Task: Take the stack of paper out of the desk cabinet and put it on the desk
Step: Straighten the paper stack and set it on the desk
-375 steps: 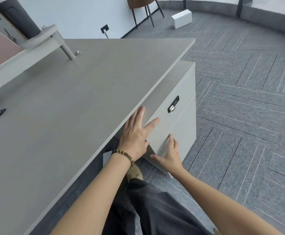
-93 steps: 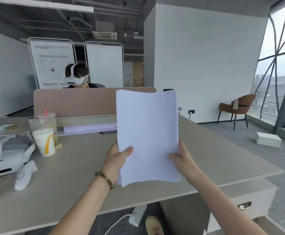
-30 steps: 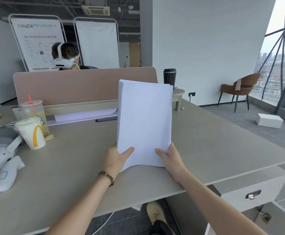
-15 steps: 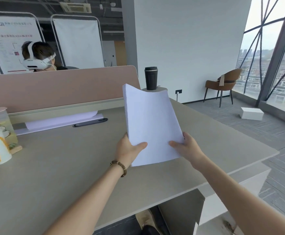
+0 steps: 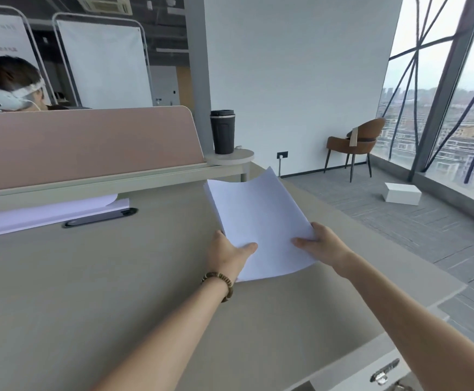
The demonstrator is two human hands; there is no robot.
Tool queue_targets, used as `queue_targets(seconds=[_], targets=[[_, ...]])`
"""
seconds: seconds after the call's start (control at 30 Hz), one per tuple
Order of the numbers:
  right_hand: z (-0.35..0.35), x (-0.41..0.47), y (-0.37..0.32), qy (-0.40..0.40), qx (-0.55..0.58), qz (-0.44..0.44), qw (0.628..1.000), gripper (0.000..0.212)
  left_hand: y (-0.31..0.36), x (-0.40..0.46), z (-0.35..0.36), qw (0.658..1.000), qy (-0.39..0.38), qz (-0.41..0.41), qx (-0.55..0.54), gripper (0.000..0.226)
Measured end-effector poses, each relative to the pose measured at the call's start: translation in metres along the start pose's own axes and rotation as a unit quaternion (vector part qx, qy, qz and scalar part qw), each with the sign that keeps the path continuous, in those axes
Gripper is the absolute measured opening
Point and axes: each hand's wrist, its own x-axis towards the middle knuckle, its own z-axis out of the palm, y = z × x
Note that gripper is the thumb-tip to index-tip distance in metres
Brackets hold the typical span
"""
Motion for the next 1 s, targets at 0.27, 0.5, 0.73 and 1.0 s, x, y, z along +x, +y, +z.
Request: queue_targets(seconds=[0.27, 0.5, 0.73, 1.0], targets=[[-0.023, 0.060, 0.022, -0.011, -0.038, -0.002, 0.999, 0.031, 0.000, 0.045, 0.049, 0.997, 0.004, 0.020, 0.077, 0.048], [-0.023, 0.096, 0.021, 0.028, -0.122, 0.001, 0.992, 0.030, 0.002, 0.071, 0.068, 0.983, 0.002, 0.024, 0.182, 0.062], [-0.030, 0.109, 0.022, 0.017, -0.140, 0.006, 0.990, 0.030, 0.006, 0.094, 0.081, 0.960, 0.017, 0.044, 0.278, 0.065], [-0.035, 0.118, 0.028, 0.037, -0.163, 0.005, 0.986, 0.026, 0.001, 0.106, 0.095, 0.942, 0.025, 0.022, 0.333, 0.071]])
